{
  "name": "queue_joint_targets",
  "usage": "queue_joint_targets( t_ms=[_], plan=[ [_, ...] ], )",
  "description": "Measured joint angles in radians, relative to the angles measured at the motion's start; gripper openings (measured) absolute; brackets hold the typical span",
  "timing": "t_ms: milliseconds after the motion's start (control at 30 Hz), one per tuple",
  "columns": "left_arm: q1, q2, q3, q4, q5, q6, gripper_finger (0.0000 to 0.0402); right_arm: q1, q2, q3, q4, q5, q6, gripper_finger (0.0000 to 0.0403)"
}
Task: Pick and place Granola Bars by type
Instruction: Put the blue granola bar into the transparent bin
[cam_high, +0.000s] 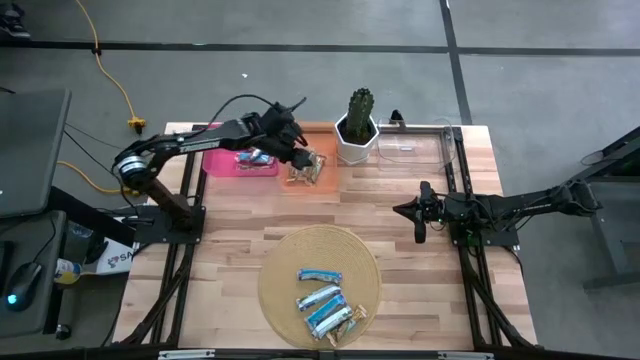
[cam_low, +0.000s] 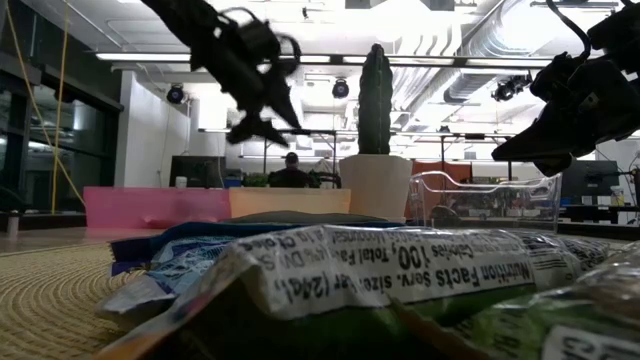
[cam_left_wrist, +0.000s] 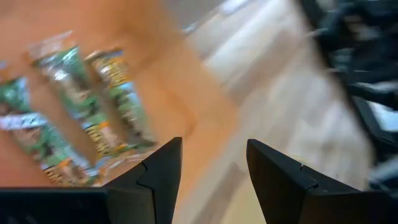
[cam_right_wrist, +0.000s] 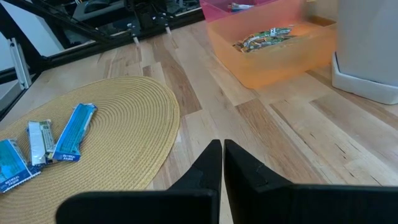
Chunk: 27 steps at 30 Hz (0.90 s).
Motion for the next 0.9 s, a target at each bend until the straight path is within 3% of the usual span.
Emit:
queue_joint_targets(
  t_ms=[200,433,567,900],
  plan=[
    [-0.026,-0.116,0.001,-0.007,0.144,0.040,0.0177,0.000,0.000,0.000,0.000,0.000,0.000,0.0000],
    [-0.160,-0.232,0.001,-0.008,0.148,0.038,0.0177,0.000,0.000,0.000,0.000,0.000,0.002,0.0000],
    [-0.283,-0.287,0.001,-0.007,0.078,0.000,0.0177,0.000,0.000,0.000,0.000,0.000,0.002,0.0000],
    [-0.652,-0.329,0.001,-0.006,-0.235,-0.124,0.0177,0.000,0.000,0.000,0.000,0.000,0.002,0.0000]
  ],
)
